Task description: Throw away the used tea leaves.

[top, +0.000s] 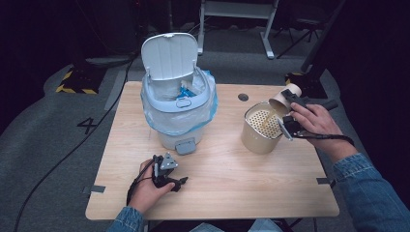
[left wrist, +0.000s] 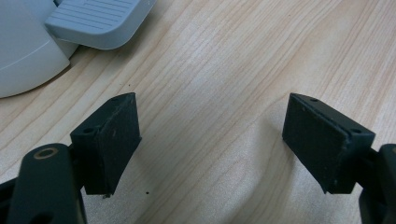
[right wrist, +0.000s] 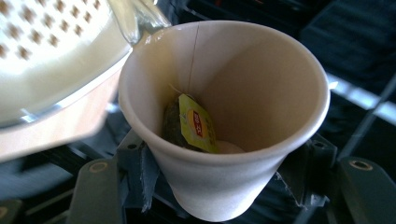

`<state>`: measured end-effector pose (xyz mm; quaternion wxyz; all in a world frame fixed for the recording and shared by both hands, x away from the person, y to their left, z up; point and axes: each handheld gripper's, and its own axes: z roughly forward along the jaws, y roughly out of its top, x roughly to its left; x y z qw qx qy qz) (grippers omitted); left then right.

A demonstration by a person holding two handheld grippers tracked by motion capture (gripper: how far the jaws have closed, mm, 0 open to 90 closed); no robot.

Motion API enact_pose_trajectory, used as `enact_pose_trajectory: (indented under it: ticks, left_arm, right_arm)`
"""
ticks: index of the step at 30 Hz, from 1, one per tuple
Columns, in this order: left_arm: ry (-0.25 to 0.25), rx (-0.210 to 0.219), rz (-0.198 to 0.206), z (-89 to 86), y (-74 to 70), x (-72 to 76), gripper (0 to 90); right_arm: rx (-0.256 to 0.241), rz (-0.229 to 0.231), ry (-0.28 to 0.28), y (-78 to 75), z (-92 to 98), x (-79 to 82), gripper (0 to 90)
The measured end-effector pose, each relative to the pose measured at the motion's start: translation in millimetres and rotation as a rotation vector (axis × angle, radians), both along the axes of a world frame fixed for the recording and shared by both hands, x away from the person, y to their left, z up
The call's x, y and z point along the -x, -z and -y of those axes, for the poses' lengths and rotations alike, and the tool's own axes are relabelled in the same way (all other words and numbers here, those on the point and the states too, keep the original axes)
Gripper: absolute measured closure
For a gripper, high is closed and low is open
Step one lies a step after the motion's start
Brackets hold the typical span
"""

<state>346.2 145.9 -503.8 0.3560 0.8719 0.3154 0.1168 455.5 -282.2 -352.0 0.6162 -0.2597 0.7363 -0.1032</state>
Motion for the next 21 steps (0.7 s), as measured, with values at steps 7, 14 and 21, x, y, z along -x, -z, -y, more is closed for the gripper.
enact_pose_trajectory:
  ticks: [7,14,21]
  left_arm:
    - [0.000,0.000,0.000,0.0,0.0,0.0,19.2]
    - [0.000,0.000,0.000,0.0,0.0,0.0,19.2]
    - [0.000,0.000,0.000,0.0,0.0,0.0,19.2]
  right_arm:
    - [0.205,0.197,-0.033,8.1,-5.4,6.8,37.6]
    - [0.344,0.327,-0.061,13.4,-8.9,13.2,37.6]
    - [0.421,0.378,-0.086,15.9,-10.9,16.8,37.6]
